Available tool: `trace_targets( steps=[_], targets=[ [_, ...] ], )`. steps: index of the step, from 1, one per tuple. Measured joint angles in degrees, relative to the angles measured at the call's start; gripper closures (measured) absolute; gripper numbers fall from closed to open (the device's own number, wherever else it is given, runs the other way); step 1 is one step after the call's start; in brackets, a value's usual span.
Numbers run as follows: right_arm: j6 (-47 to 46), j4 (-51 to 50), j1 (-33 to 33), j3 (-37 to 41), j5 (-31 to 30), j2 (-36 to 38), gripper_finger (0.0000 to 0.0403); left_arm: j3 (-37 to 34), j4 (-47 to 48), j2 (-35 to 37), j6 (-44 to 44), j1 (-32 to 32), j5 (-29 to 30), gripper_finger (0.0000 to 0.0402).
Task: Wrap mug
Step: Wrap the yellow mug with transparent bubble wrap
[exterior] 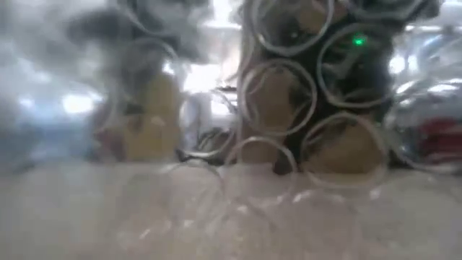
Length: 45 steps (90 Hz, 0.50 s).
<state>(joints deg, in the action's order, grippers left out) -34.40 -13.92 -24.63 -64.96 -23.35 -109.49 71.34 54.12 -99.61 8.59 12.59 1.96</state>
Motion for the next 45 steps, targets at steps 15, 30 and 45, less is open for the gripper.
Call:
trace_targets(
  steps=[15, 30, 45],
  targets=[
    [-1.76, 0.23, -0.31, 0.95, -0.07, 0.0, 0.0115, 0.67, -1.06, -3.23, -2.53, -0.3, 2.07, 0.0387],
    [-1.56, 0.12, -0.49, 0.95, -0.04, 0.0, 0.0115, 0.67, -0.52, -3.59, -2.17, -0.19, 2.47, 0.037],
    [-0.51, 0.09, -0.45, 0.95, -0.19, 0.0, 0.0115, 0.67, 1.34, -3.43, -2.36, -0.23, 4.12, 0.0332]
  ],
)
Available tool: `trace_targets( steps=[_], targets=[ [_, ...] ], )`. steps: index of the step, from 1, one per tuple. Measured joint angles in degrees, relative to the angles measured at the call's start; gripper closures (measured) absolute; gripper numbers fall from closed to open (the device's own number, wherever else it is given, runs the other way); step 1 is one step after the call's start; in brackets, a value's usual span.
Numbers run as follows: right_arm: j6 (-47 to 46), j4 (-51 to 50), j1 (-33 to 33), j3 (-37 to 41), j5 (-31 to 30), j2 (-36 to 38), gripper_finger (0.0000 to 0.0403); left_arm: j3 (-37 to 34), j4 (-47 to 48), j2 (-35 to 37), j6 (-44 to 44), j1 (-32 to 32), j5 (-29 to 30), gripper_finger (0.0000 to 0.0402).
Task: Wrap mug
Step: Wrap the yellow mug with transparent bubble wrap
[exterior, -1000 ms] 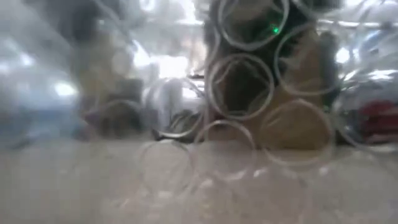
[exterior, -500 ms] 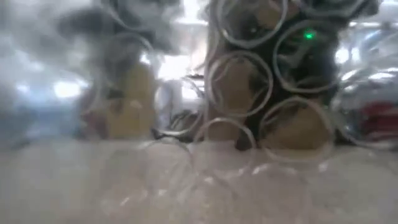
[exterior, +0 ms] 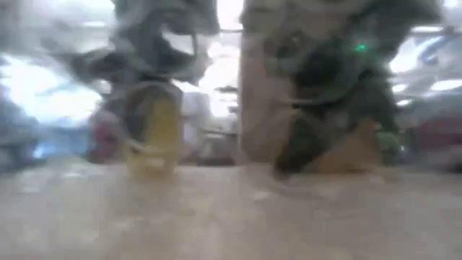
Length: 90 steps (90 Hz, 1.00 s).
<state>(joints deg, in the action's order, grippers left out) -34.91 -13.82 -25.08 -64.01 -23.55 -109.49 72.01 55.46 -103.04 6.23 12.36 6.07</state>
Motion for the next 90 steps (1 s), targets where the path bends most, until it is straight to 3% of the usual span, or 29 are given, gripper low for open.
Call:
trace_targets(
  steps=[16, 34, 41, 59, 73, 90],
  targets=[
    [0.44, -2.66, 0.35, -0.73, 0.02, -0.04, 0.0115, 1.79, 1.19, 0.78, -1.73, 0.02, 1.31, 0.0278],
    [3.71, -11.18, 0.16, -4.65, -2.07, -0.04, 0.0115, 7.84, 9.01, 0.78, -3.01, 0.0, 3.22, 0.0242],
    [6.86, -11.19, -1.05, -5.36, -1.36, -0.04, 0.0116, 10.73, 14.87, 0.78, -2.45, 0.29, 3.27, 0.0238],
    [15.96, -6.04, -6.57, -3.99, 7.0, -0.04, 0.0114, 12.92, 22.67, 1.62, 3.82, 4.91, 3.21, 0.0236],
    [18.19, -3.92, -9.94, -2.16, 5.41, -0.07, 0.0114, 12.86, 26.21, 1.58, 7.93, 9.72, 3.97, 0.0236],
    [13.29, -0.43, -11.84, 0.93, 5.29, -0.07, 0.0114, 12.87, 28.03, 2.4, 14.12, 14.08, 5.54, 0.0236]
  ],
)
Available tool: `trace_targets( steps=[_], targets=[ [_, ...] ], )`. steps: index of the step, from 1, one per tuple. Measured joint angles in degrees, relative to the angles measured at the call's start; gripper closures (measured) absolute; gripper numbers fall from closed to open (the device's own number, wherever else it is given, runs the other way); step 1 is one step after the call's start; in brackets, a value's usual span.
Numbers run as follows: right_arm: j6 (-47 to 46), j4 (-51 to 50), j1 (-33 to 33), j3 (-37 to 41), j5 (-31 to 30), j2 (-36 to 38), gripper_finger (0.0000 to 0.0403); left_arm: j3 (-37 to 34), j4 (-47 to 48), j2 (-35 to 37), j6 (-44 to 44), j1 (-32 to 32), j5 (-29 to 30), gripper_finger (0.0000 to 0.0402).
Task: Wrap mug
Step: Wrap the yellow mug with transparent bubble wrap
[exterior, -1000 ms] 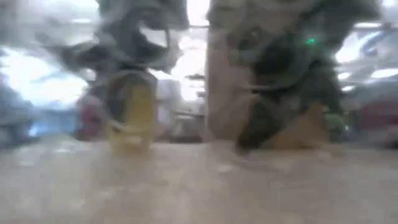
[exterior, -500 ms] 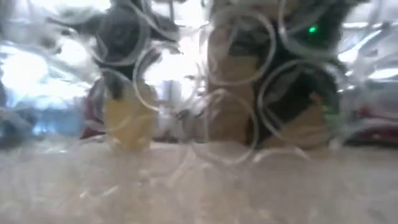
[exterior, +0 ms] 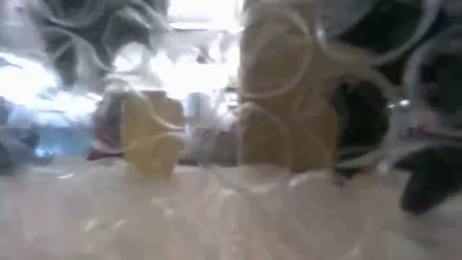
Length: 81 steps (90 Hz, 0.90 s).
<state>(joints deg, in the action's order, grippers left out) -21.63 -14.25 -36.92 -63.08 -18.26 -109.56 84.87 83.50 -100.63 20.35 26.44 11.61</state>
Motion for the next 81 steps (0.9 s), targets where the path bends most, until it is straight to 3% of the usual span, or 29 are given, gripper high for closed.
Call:
trace_targets(
  steps=[12, 29, 39, 53, 69, 81],
  targets=[
    [-1.03, 2.42, -1.75, 1.19, -0.19, -1.31, 0.0114, -0.01, -1.55, 0.63, 1.51, 3.7, 4.57, 0.0236],
    [-2.6, 4.95, -2.46, 0.89, -2.32, -4.81, 0.0119, -0.02, -4.28, 0.69, 1.09, 9.74, 5.63, 0.0238],
    [-3.6, 5.06, -1.19, 0.86, -1.09, -4.91, 0.0141, -0.02, -6.61, 0.71, 3.07, 13.09, 5.61, 0.0239],
    [-3.19, 4.7, 0.6, 0.85, -0.29, -3.97, 0.0221, -0.27, -13.83, 0.71, 5.65, 16.99, 6.8, 0.0238],
    [-2.52, 3.29, 3.14, -0.03, 2.73, -2.08, 0.037, -2.32, -16.62, 0.67, 9.28, 19.78, 10.81, 0.0239],
    [-2.01, 1.52, 4.97, -1.01, 6.01, 0.88, 0.0392, -2.73, -17.64, 0.74, 11.62, 21.44, 12.96, 0.0238]
  ],
)
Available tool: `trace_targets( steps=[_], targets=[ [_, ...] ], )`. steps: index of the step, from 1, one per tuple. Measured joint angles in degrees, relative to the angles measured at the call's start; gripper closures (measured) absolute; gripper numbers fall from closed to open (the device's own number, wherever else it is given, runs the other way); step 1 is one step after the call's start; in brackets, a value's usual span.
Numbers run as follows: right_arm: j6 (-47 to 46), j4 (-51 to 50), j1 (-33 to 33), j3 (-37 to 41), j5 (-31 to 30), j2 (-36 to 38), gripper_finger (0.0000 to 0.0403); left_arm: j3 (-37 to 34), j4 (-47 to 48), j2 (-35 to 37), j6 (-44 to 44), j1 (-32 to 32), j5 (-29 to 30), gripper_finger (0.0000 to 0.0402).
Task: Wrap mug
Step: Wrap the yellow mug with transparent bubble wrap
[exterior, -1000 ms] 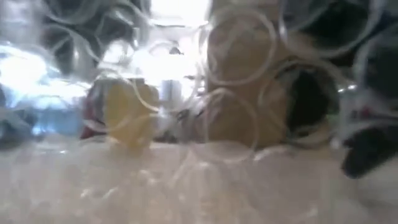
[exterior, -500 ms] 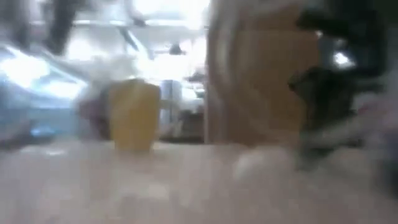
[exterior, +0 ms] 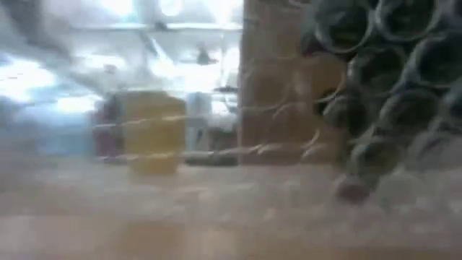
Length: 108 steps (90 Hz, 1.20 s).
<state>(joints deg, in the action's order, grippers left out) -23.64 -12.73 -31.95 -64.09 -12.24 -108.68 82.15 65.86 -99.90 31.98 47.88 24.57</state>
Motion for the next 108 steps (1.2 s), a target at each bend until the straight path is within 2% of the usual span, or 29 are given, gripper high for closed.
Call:
trace_targets(
  steps=[25, 33, 58, 69, 76, 93, 108],
  targets=[
    [2.87, 1.27, 3.17, -0.9, 0.49, 7.71, 0.0402, -6.39, -11.76, 0.04, -2.89, 0.24, 1.7, 0.0239],
    [3.23, 1.78, 4.49, -0.97, 0.28, 9.41, 0.0402, -7.15, -12.3, -0.02, -2.88, 0.26, 2.02, 0.0238],
    [3.32, 1.56, 7.16, -0.97, 2.44, 9.33, 0.0403, -6.34, -14.84, 0.11, -0.47, 0.24, 7.85, 0.0238],
    [3.79, 1.79, 7.71, -0.97, 2.63, 9.35, 0.0403, -6.34, -21.68, 0.04, -5.22, -0.54, 9.12, 0.0238],
    [4.26, 1.78, 7.8, -0.97, 3.12, 9.35, 0.0403, -6.29, -24.92, 0.07, -7.59, -1.7, 9.31, 0.0238],
    [4.35, 1.96, 7.78, -0.97, 3.51, 9.35, 0.0403, -6.32, -26.07, 0.07, -8.38, -4.77, 8.3, 0.0238],
    [4.35, 1.9, 7.78, -0.98, 3.49, 9.39, 0.0403, -6.32, -32.74, 0.07, -11.2, -5.62, 7.17, 0.0238]
  ],
)
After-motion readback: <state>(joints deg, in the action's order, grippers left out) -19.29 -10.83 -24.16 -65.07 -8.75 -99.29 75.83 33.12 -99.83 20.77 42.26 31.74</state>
